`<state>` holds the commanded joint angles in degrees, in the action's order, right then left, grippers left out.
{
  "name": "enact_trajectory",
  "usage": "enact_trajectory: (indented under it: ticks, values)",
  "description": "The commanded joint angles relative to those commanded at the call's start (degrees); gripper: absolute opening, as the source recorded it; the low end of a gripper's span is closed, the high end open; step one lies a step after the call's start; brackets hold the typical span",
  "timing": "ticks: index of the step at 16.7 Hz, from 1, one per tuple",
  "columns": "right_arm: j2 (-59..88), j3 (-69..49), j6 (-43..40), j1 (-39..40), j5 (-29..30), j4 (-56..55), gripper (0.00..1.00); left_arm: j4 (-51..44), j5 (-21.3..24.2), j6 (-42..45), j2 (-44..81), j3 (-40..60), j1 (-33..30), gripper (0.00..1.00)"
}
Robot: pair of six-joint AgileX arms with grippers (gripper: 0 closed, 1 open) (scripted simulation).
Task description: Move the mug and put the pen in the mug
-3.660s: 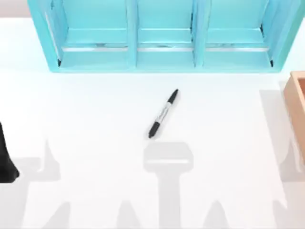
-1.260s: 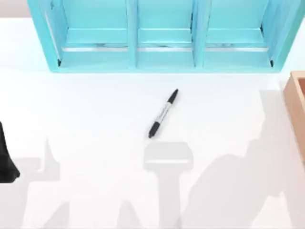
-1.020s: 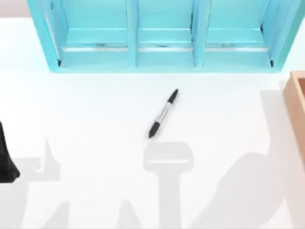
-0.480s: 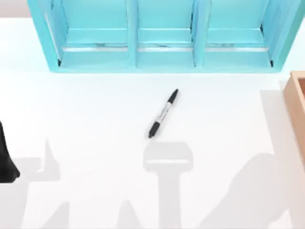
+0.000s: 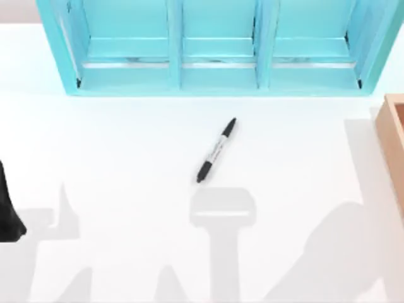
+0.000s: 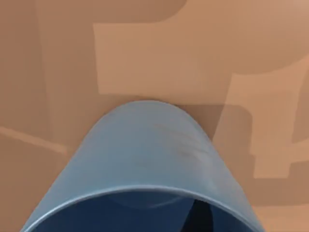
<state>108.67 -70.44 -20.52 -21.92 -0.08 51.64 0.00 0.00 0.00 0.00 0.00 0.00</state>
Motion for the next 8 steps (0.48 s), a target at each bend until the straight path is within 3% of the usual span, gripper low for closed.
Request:
enact_trajectory:
  ticks: [3, 8]
  values:
    - [0.00, 0.00, 0.00, 0.00, 0.00, 0.00, 0.02, 0.00, 0.00, 0.00, 0.00, 0.00, 0.00, 1.00]
    - [0.00, 0.00, 0.00, 0.00, 0.00, 0.00, 0.00, 0.00, 0.00, 0.00, 0.00, 0.00, 0.00, 1.00]
